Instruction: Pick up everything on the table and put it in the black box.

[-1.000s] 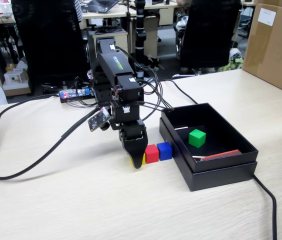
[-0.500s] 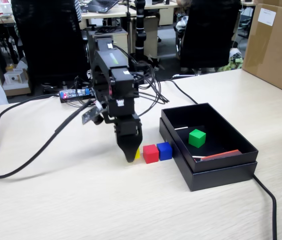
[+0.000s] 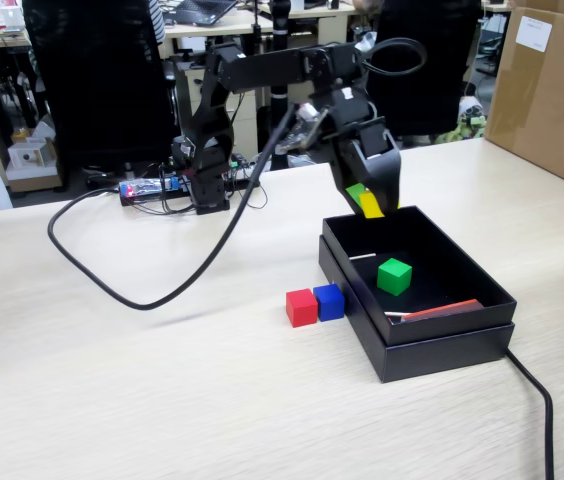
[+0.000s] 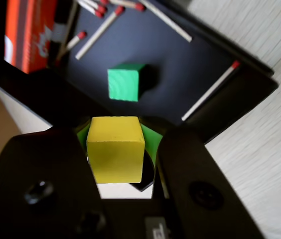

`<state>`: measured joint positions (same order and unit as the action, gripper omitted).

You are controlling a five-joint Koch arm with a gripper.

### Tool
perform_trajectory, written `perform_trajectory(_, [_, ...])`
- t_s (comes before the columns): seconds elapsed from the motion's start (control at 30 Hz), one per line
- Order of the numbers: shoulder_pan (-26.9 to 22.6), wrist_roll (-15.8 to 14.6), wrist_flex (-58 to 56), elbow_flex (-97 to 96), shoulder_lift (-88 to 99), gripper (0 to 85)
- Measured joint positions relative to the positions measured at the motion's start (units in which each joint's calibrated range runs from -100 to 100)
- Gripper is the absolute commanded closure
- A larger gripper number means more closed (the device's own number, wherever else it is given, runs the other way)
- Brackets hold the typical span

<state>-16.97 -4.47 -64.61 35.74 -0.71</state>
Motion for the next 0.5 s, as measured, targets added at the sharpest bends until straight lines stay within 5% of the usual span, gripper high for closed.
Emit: perform_trajectory(0.5, [-2.7,-0.3,0.1,4.9,-18.4,70.8])
